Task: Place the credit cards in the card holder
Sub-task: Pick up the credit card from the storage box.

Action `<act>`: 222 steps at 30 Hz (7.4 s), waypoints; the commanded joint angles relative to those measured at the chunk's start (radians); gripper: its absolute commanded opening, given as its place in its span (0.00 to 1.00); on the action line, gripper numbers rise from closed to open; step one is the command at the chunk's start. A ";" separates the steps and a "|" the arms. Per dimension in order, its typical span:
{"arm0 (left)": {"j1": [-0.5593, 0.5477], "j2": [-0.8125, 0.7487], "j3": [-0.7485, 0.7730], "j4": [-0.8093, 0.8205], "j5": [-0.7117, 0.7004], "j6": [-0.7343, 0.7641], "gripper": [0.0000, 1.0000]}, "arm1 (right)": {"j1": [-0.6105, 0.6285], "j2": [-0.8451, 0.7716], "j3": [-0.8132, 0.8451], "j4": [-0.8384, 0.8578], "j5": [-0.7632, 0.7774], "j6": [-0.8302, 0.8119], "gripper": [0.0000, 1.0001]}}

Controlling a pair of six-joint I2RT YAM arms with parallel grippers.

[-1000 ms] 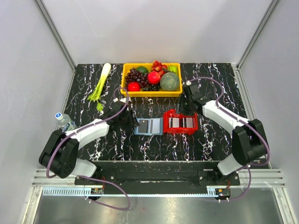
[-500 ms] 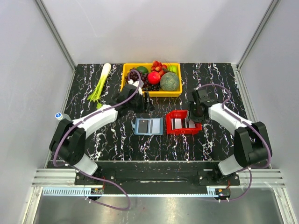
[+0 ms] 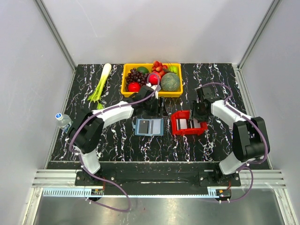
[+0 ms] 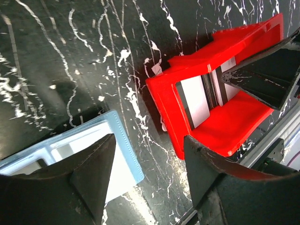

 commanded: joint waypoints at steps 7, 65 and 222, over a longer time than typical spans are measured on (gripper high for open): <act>-0.080 0.120 0.105 0.004 0.037 -0.030 0.64 | -0.002 0.038 -0.019 0.021 -0.020 0.077 0.67; -0.097 0.171 0.054 0.145 0.117 -0.114 0.44 | 0.058 -0.118 -0.148 0.221 -0.342 0.047 0.00; -0.067 0.096 -0.128 0.277 0.148 -0.156 0.42 | 0.098 -0.123 -0.128 0.027 0.087 0.205 0.62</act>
